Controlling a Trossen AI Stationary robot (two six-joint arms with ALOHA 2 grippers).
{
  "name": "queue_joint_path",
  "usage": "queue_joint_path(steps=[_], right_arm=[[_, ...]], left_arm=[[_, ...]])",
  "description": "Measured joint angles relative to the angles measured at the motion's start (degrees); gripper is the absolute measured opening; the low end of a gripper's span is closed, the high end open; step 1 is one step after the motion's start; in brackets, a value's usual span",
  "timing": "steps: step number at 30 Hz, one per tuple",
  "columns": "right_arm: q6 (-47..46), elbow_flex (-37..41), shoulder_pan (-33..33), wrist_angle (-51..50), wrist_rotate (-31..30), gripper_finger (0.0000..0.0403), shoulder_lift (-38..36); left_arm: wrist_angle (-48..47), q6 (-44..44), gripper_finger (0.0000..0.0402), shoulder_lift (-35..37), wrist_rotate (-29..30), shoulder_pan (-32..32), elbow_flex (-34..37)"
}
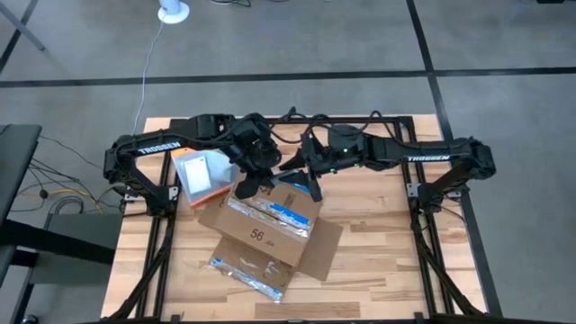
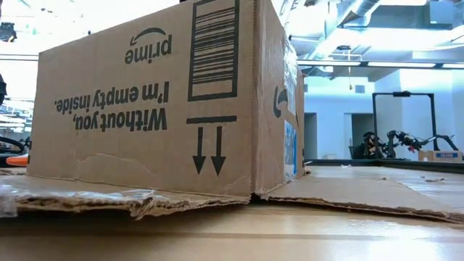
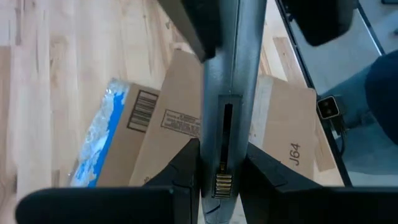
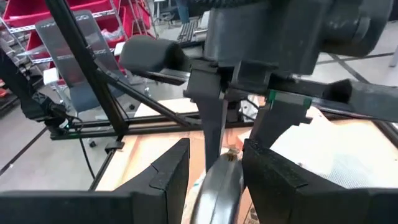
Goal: Unpack boxes
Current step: Break down the box using the silver cutter until it is completely flat
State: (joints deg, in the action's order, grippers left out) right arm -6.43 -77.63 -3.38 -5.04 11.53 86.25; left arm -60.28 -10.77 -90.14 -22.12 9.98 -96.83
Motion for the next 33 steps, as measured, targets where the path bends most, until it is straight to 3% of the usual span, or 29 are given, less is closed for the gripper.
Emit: queue_joint_path(steps=[5, 33], right_arm=[[-0.18, 0.01, 0.01, -4.3, -0.02, 0.0134, 0.07], [-2.58, 0.01, 1.04, -4.98, -0.52, 0.0134, 0.31]], left_arm=[[-1.31, -0.74, 0.0056, -0.14, 0.56, 0.0, 0.02], [2.62, -3.58, 0.0056, 0.21, 2.7, 0.46, -0.03]])
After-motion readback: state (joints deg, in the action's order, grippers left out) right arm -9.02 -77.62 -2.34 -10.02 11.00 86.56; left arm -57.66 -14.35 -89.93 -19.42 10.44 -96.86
